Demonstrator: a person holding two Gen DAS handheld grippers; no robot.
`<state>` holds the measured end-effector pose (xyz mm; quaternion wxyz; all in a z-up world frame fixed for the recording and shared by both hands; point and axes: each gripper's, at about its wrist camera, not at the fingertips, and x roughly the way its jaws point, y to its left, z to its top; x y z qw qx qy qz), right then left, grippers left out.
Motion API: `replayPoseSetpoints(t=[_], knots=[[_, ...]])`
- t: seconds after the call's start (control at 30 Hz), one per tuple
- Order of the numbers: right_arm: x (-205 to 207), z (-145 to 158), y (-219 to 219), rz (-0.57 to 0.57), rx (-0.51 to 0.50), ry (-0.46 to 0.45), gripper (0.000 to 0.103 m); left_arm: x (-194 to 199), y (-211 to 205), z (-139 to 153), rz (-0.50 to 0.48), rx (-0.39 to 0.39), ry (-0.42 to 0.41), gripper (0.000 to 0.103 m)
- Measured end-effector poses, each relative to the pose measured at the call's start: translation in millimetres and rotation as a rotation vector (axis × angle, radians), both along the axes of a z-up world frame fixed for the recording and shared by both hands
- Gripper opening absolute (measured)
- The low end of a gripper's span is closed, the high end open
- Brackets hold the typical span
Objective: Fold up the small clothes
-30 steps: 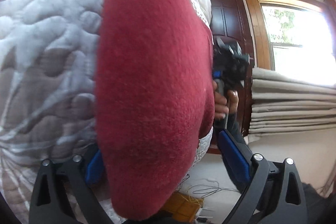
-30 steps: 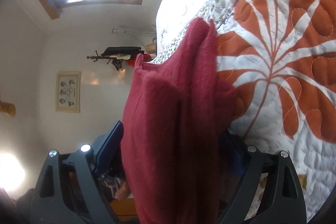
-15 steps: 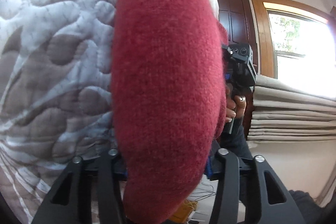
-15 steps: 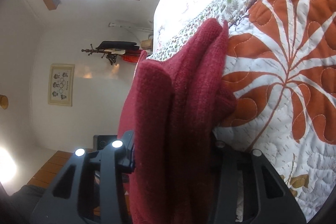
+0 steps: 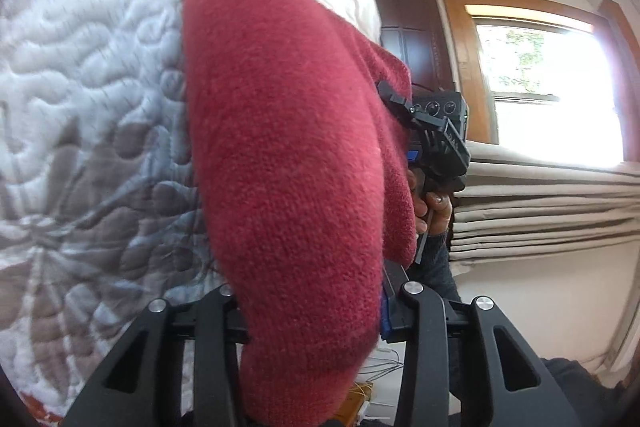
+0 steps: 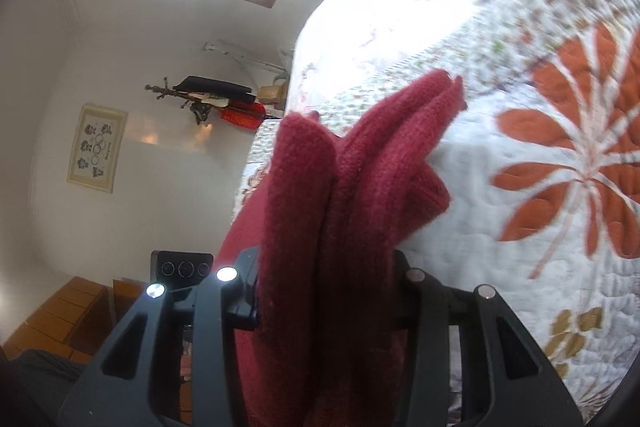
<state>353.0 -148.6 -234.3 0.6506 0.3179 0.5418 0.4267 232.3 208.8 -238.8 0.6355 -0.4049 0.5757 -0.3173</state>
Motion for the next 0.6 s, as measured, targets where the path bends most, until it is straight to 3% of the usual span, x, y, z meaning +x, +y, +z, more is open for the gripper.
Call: replayPoseSetpoints(t=[0.2, 0.3, 0.4, 0.47, 0.53, 0.6], knots=[[-21.9, 32.1, 62.0, 0.057, 0.048, -0.068, 0.04, -37.9, 51.1, 34.3, 0.041, 0.005, -0.081, 0.04], [-43.4, 32.8, 107.5, 0.113, 0.054, -0.094, 0.04, -71.9, 87.0, 34.6, 0.078, 0.031, -0.1, 0.04], [-64.1, 13.4, 145.3, 0.174, 0.012, -0.075, 0.04, -98.4, 113.9, 12.3, 0.108, 0.091, -0.074, 0.041], [-72.8, -12.0, 165.5, 0.193, -0.04, -0.032, 0.041, -110.3, 128.9, -18.3, 0.123, 0.096, -0.012, 0.042], [-73.8, -33.5, 173.3, 0.179, -0.094, 0.017, 0.055, -117.8, 136.1, -57.6, 0.14, 0.093, 0.064, 0.047], [-72.2, -38.7, 170.9, 0.139, -0.112, 0.048, 0.059, -119.1, 138.2, -75.1, 0.169, 0.044, 0.09, 0.054]])
